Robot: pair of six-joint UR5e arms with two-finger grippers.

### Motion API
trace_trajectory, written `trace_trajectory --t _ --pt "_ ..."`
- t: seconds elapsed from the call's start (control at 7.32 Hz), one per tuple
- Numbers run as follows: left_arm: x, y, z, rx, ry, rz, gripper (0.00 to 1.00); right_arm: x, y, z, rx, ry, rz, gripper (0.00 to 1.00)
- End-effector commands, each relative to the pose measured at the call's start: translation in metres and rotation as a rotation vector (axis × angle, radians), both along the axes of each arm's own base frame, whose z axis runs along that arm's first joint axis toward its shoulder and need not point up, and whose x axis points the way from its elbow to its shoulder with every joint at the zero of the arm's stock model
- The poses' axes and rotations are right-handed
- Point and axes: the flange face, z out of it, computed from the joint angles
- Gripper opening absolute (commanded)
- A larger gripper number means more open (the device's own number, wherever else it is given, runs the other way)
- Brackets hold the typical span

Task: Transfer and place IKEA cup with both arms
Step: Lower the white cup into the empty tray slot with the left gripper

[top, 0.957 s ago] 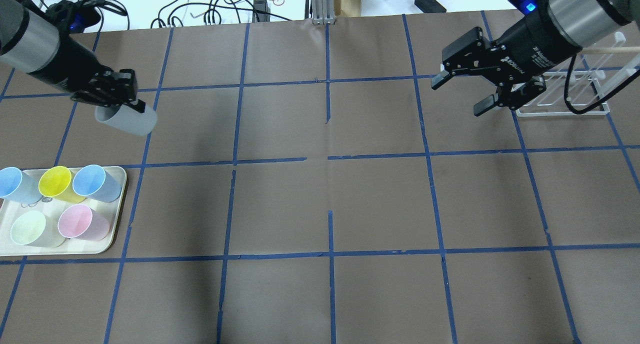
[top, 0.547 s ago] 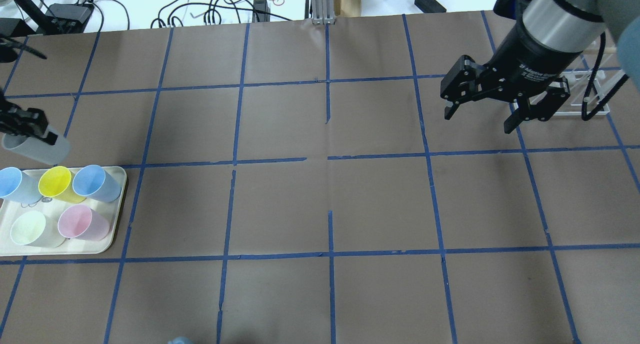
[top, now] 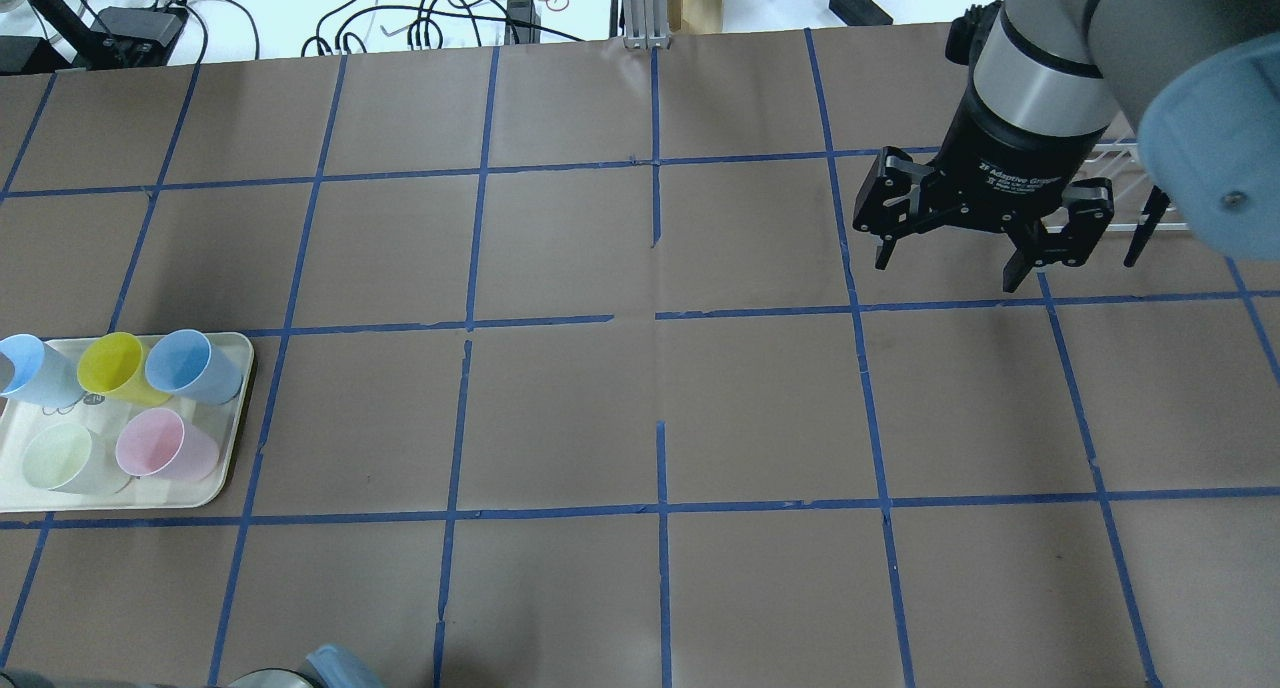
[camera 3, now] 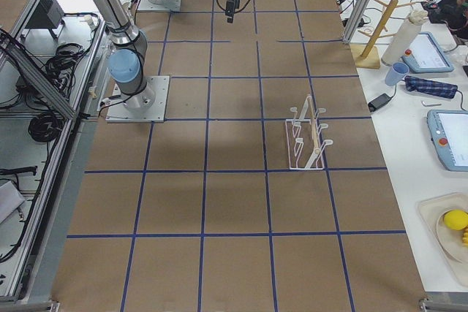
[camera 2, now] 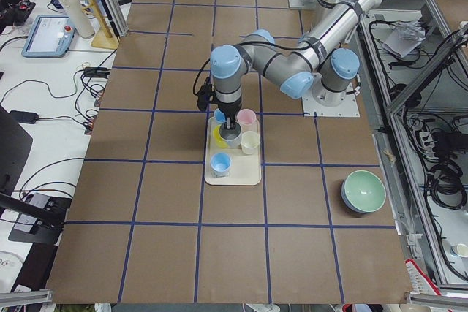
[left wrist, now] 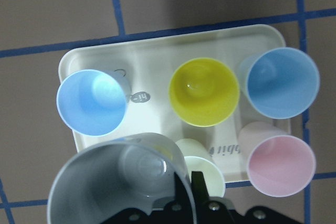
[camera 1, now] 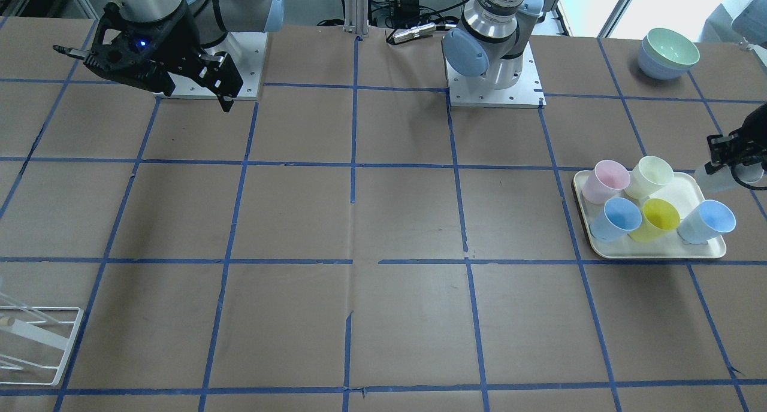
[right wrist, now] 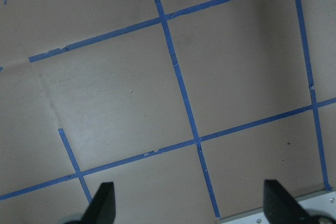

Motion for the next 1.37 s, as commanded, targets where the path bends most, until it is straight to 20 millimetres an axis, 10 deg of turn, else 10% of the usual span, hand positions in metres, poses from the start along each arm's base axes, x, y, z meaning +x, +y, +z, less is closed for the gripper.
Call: trace_trajectory --t 0.0,0.96,1.09,1.23 --pt "0.03 0.027 -0.043 0.038 -0.025 0.048 0.0 -0.007 -0.003 -0.007 0.003 -0.002 0.038 1.0" --pt "0.032 0.042 -0.118 0.041 -0.023 0.038 0.0 -0.03 -0.005 -0.001 -0.005 -0.016 0.047 1.0" --pt "0.036 0.039 -0.115 0.034 -0.031 0.037 0.37 -0.031 -0.005 0.001 -0.004 -0.004 0.051 1.0" --pt "0.036 0.038 -0.113 0.03 -0.036 0.038 0.99 -0.031 -0.006 0.002 -0.018 -0.012 0.05 1.0"
